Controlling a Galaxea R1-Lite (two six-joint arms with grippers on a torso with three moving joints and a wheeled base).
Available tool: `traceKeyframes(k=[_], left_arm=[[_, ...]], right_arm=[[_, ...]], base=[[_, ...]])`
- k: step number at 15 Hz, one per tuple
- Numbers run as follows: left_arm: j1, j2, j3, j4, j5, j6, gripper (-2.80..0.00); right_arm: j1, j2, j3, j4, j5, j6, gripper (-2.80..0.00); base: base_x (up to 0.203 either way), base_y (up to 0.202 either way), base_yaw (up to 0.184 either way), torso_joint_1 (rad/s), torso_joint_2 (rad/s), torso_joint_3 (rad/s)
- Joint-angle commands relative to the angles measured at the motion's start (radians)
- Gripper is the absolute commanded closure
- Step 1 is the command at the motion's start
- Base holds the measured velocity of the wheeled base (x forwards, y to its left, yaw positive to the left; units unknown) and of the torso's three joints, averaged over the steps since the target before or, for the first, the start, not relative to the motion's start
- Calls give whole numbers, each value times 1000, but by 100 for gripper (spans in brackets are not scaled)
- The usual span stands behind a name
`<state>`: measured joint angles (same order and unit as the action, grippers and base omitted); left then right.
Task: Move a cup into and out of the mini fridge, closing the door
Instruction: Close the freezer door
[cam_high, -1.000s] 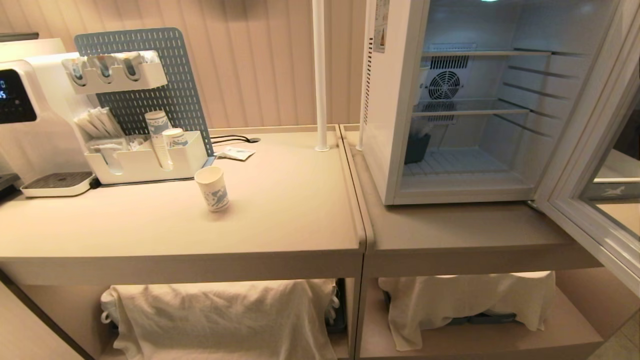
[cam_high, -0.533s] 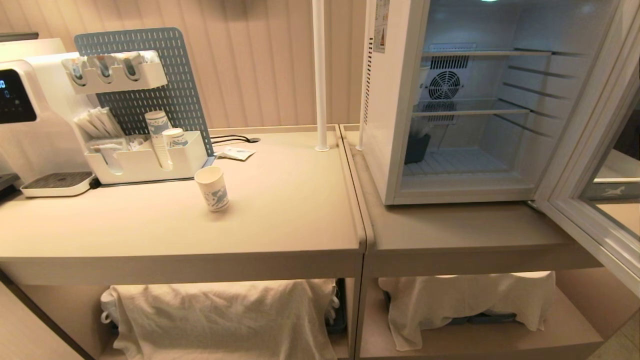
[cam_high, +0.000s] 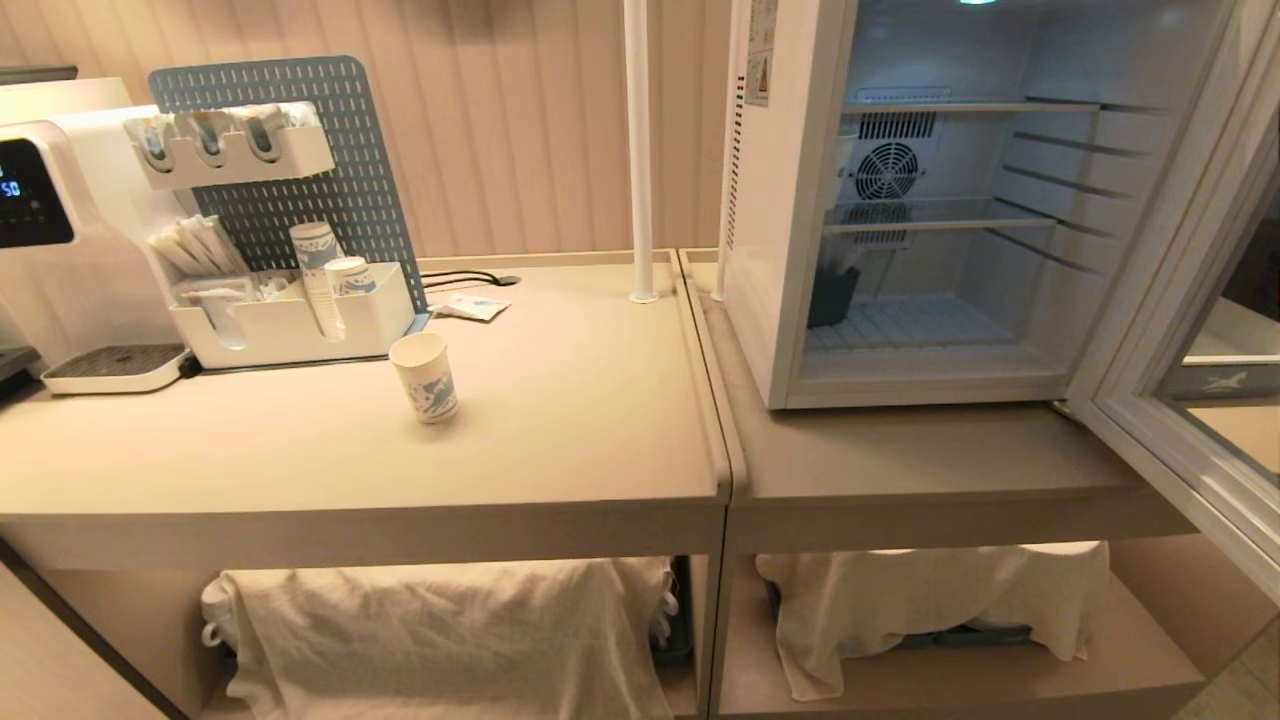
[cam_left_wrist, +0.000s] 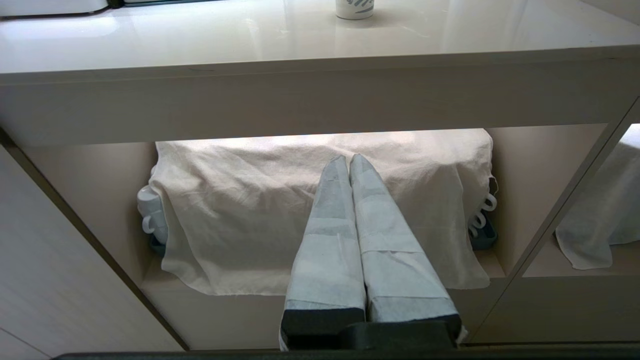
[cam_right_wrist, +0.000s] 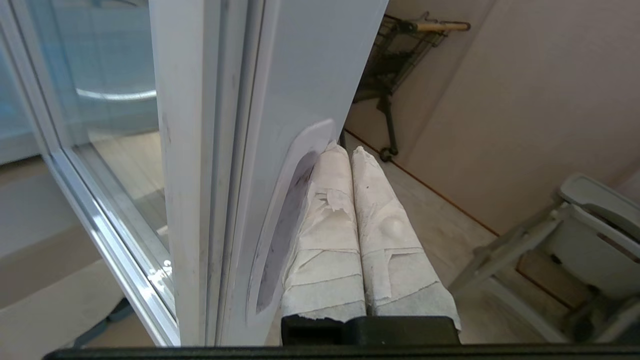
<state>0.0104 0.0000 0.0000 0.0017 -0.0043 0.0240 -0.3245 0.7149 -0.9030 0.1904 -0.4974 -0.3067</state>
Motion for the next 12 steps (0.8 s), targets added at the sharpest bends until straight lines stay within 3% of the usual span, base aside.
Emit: traceKeyframes(k=[1, 12], left_arm=[[0, 0, 0, 0, 0, 1, 0], [0, 0, 0, 0, 0, 1, 0]], right_arm=[[16, 0, -1, 0, 0, 3, 0], [99, 1, 9, 38, 90, 45, 0]], base=[[0, 0, 0, 0, 0, 0], [0, 0, 0, 0, 0, 0]])
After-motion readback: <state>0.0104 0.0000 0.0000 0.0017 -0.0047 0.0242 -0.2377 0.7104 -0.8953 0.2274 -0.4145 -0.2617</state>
